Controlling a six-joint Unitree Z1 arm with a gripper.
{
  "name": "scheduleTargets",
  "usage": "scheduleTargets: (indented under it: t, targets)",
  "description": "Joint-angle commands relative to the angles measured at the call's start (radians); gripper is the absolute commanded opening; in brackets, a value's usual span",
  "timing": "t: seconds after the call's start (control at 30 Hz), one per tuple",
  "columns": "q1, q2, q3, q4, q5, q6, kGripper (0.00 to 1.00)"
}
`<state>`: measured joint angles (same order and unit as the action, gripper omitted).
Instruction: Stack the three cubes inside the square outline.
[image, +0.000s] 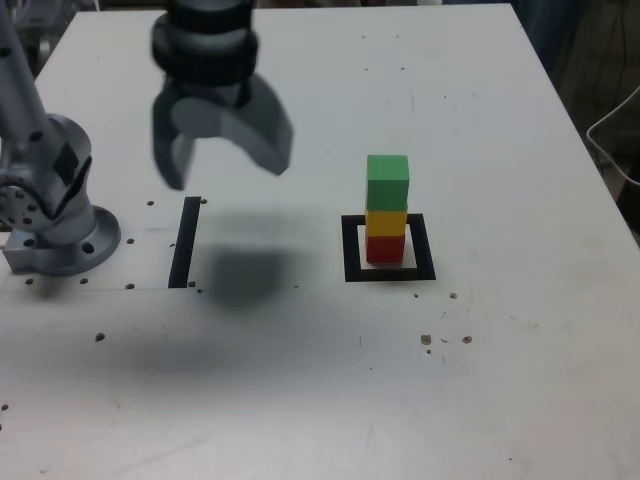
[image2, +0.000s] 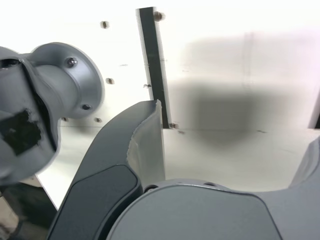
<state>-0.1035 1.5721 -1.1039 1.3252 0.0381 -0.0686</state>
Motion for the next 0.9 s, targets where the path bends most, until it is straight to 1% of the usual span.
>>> scheduleTargets:
  t: [0.0,0.2,0.37,0.63,0.87]
  targets:
    - [0.001,-0.018,0.056,-0.035,-0.003,0.002,1.0]
    - [0.003,-0.046,0.183,-0.108,-0.008,-0.001,1.0]
    - [0.009,-0.069,0.277,-0.17,-0.003,-0.003,1.0]
    - [0.01,-0.098,0.343,-0.208,0.002,-0.02,1.0]
    - [0.01,-0.125,0.358,-0.239,0.007,-0.026,1.0]
